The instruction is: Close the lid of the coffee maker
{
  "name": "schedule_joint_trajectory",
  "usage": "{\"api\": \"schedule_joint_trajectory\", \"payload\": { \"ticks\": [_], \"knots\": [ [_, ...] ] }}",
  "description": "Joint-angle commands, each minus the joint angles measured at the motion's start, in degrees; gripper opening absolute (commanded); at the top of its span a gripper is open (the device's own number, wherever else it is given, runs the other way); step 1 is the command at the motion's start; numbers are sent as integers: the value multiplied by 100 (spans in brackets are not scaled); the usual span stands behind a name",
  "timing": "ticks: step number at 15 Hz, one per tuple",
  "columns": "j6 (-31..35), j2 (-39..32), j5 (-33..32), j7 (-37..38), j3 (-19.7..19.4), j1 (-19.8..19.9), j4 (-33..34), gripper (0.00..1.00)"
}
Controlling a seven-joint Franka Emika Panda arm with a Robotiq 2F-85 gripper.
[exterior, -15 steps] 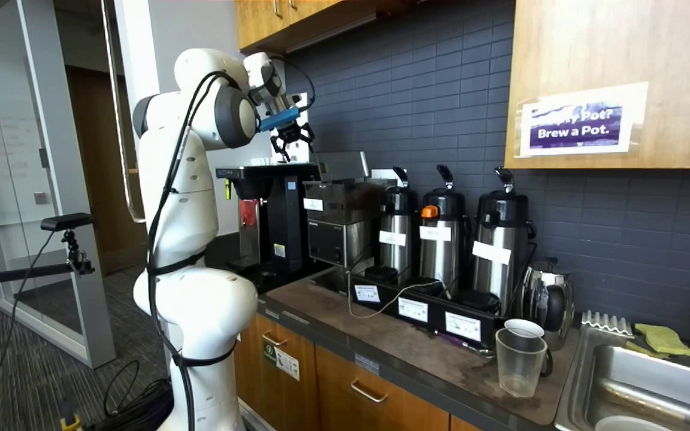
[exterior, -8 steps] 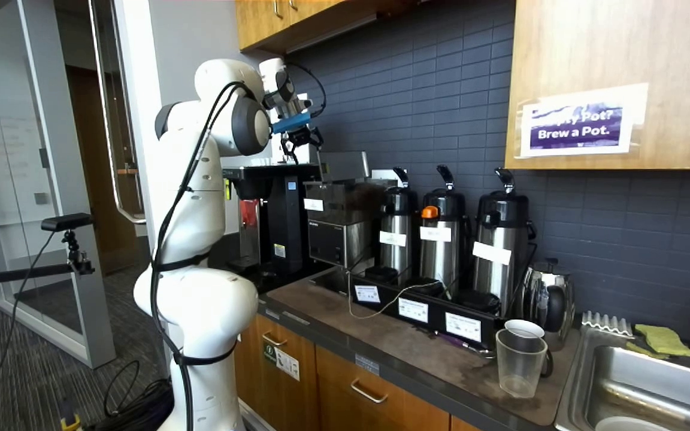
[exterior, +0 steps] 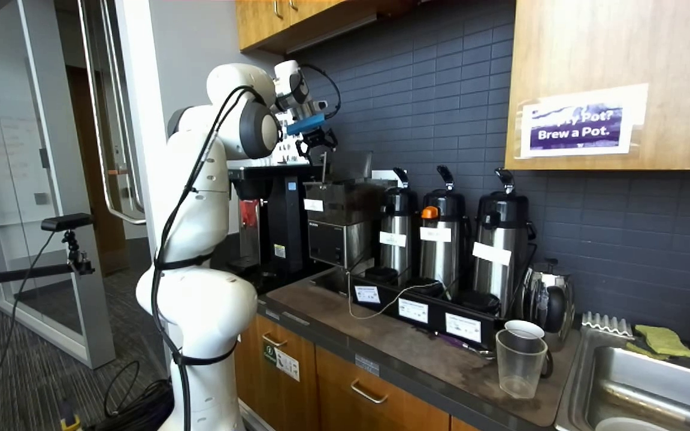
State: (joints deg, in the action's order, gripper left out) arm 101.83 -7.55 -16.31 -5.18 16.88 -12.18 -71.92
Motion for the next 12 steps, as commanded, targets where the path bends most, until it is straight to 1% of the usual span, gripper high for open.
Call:
{"api": "schedule_joint_trajectory", "payload": {
  "ticks": [1,8,12],
  "knots": [
    [-169,-94,-71,-83,-106,108,154,100],
    [-246,-79,-51,-11,-202,277,82,100],
    [-593,135,-61,217,-221,289,-169,100]
  ]
}}
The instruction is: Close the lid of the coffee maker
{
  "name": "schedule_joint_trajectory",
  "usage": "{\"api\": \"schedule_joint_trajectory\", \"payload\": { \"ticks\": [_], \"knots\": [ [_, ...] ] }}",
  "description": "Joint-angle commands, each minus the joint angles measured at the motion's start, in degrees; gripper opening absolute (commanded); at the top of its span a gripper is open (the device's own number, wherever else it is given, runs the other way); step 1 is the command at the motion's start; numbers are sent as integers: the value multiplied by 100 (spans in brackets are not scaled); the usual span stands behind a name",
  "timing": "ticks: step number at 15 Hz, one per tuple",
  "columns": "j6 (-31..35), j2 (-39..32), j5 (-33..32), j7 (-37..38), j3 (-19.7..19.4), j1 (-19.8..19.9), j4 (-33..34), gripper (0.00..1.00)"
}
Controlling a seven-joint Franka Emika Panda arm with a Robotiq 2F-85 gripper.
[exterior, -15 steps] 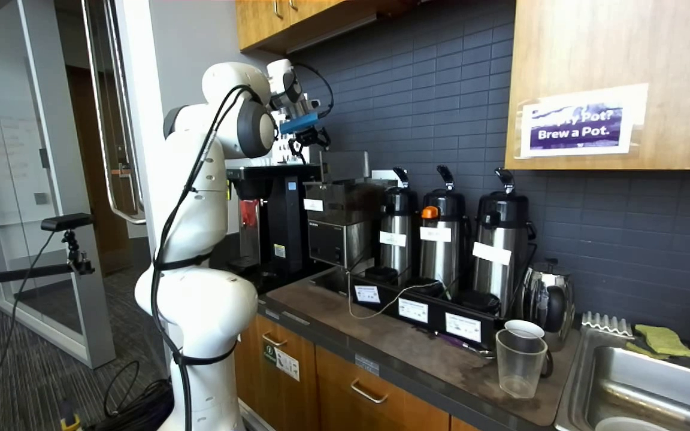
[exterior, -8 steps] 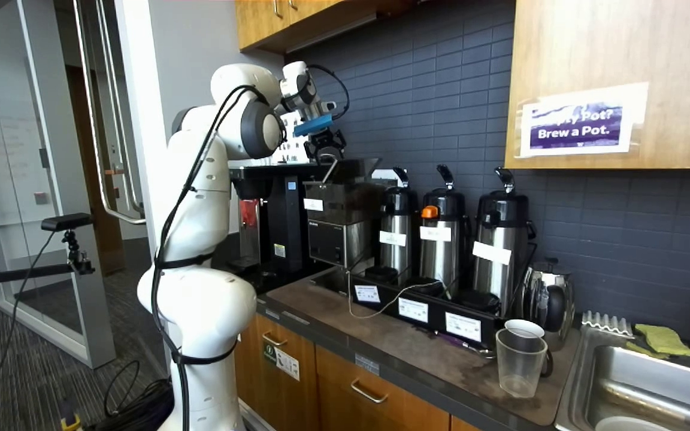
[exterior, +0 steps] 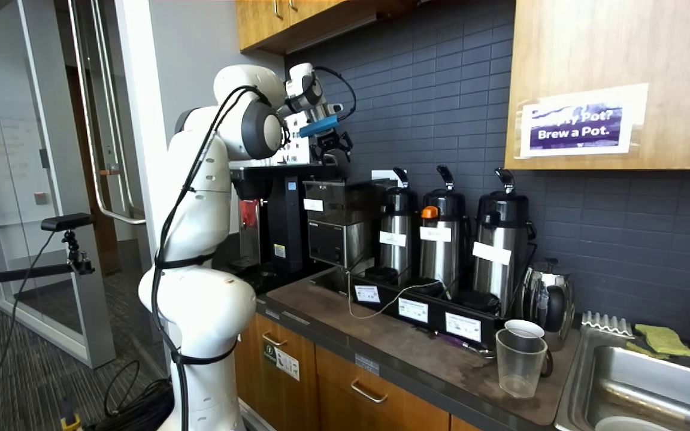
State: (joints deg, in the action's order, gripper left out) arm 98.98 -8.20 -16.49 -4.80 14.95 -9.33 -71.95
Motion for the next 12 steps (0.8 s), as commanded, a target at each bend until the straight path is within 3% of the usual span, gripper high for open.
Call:
{"api": "schedule_joint_trajectory", "payload": {
  "ticks": [1,4,12],
  "knots": [
    [-424,266,-40,283,-33,6,-238,100],
    [-771,620,34,629,-56,51,-657,100],
    [-626,2666,915,1057,-324,134,-3023,100]
  ]
}}
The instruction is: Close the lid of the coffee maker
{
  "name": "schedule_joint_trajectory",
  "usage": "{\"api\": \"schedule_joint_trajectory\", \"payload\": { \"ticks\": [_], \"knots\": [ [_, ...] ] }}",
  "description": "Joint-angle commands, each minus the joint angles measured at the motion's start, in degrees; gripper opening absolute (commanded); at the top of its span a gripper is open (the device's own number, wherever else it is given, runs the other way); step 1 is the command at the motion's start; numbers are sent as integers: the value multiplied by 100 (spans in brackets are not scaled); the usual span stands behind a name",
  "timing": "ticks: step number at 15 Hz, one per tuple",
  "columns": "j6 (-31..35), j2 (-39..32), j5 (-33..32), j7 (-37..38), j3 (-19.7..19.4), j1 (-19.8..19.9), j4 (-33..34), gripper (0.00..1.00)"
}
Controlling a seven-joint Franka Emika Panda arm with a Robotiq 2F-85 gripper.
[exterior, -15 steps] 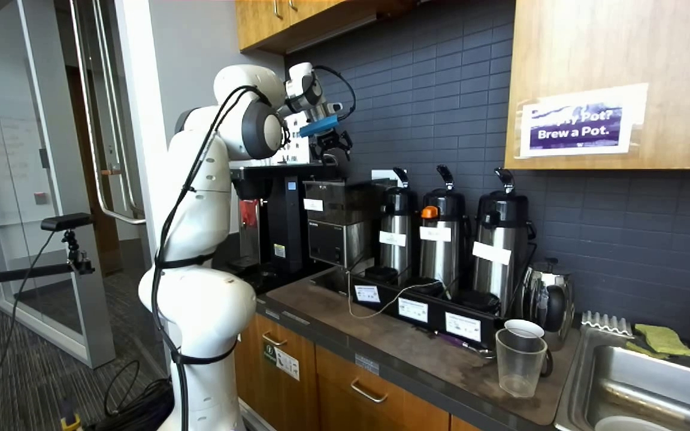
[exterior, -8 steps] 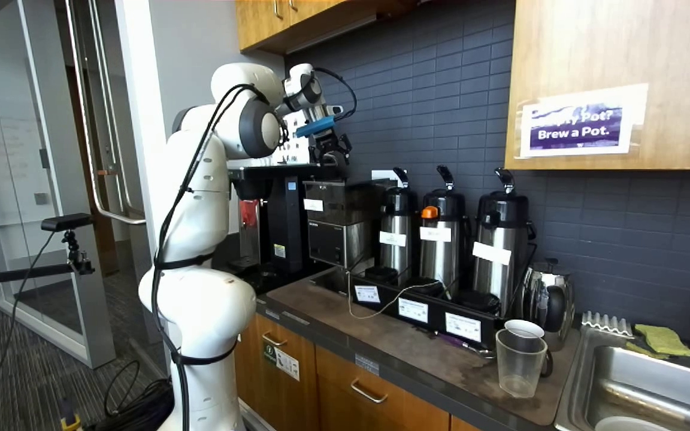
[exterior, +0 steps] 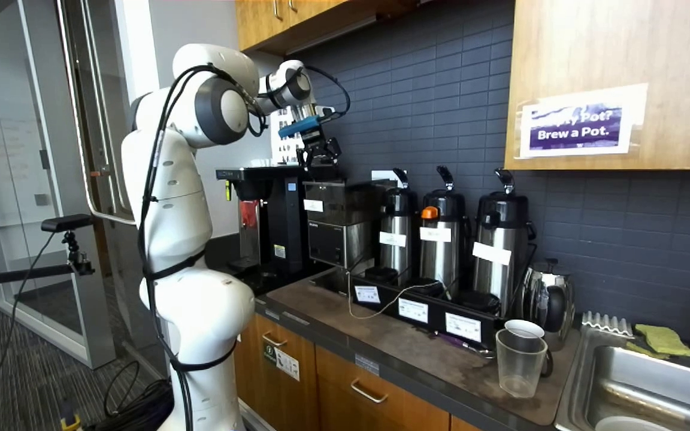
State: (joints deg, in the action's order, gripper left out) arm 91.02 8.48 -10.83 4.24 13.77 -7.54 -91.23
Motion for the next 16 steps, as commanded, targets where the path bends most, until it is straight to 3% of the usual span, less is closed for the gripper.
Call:
{"api": "schedule_joint_trajectory", "payload": {
  "ticks": [1,5,13,15,16],
  "knots": [
    [183,1267,446,211,-233,-50,-1400,100],
    [330,2350,704,359,-320,-65,-2660,100],
    [1290,4218,792,604,-352,-46,-5346,100],
    [1522,4521,816,653,-405,-7,-5809,100],
    [1229,4044,697,555,-280,33,-5290,100]
  ]
}}
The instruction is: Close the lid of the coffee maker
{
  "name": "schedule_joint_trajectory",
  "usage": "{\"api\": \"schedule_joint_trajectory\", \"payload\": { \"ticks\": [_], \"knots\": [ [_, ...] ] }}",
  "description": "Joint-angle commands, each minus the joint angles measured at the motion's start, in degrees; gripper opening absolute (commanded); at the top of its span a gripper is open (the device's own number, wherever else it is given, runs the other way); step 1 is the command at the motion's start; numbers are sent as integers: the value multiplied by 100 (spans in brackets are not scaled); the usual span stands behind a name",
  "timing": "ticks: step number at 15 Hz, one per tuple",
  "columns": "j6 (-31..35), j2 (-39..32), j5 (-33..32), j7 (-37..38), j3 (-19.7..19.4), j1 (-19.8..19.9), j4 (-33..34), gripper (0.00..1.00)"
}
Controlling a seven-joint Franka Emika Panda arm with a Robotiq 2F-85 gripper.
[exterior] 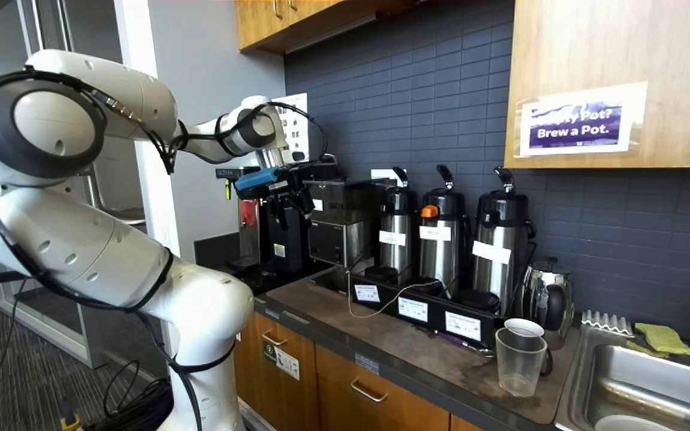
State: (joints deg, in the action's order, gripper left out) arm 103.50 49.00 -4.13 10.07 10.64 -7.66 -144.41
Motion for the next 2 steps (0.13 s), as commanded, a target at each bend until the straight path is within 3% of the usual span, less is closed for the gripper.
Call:
{"api": "schedule_joint_trajectory", "payload": {
  "ticks": [1,2],
  "knots": [
    [86,153,35,-13,13,52,-201,100],
    [143,267,40,-8,-2,56,-340,100]
  ]
}}
